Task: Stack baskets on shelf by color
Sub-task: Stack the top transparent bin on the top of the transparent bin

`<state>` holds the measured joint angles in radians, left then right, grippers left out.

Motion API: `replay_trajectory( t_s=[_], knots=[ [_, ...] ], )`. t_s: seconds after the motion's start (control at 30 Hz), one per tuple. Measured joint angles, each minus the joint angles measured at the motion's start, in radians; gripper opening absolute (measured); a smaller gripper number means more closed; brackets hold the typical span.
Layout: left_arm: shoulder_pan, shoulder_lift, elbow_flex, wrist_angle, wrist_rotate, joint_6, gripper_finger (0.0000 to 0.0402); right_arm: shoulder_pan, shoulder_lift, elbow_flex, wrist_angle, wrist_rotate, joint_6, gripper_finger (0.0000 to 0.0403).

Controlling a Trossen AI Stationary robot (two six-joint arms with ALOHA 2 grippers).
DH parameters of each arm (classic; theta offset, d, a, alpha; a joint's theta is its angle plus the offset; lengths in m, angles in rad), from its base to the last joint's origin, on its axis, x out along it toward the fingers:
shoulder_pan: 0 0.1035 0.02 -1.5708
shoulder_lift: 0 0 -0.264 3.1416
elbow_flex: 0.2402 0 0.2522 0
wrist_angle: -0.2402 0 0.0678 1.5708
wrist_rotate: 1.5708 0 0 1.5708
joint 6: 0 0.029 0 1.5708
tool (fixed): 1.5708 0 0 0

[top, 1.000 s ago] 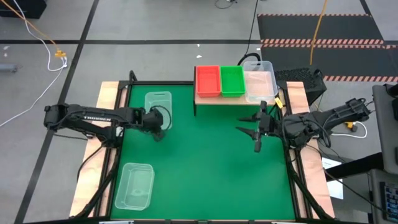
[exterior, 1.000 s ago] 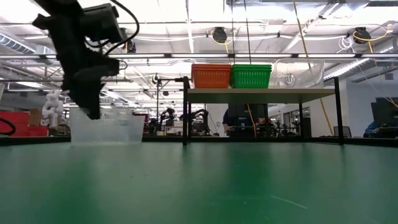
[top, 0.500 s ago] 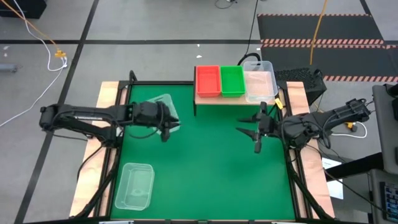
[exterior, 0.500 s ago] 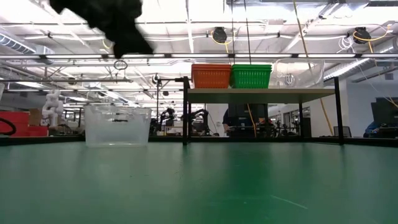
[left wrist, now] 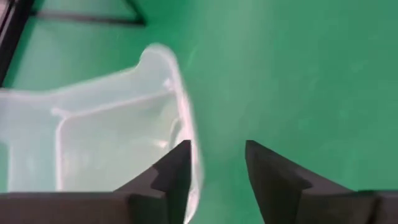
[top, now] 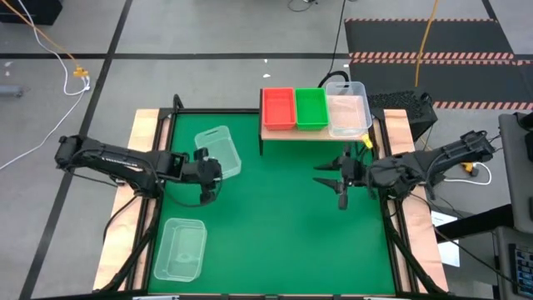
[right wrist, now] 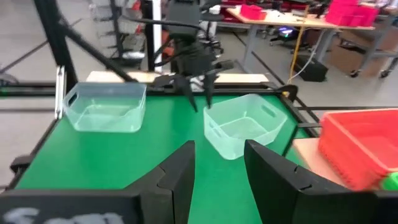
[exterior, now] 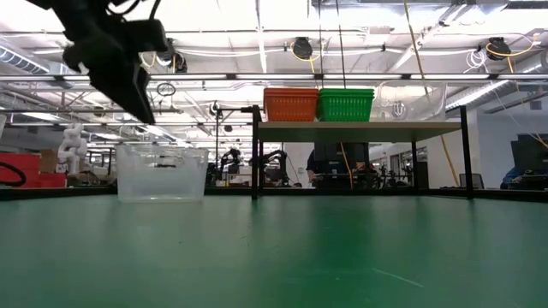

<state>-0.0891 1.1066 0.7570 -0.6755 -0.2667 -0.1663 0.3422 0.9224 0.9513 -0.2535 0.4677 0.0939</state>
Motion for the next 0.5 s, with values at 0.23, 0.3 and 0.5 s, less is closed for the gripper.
replay_trajectory(
  t_s=[0.23, 0.3, 0.5],
  knots=[
    [0.029, 0.074, 0.000, -0.130, 0.010, -0.004, 0.0204, 0.046, 0.056, -0.025, 0.019, 0.000, 0.001, 0.0132],
    [0.039, 0.096, 0.000, -0.157, 0.029, 0.009, 0.0206, 0.060, 0.059, -0.025, 0.021, 0.001, 0.002, 0.0132],
    [0.091, 0.152, 0.000, -0.116, 0.032, -0.184, 0.0175, 0.102, 0.058, -0.026, 0.058, 0.003, -0.009, 0.0132]
  ],
)
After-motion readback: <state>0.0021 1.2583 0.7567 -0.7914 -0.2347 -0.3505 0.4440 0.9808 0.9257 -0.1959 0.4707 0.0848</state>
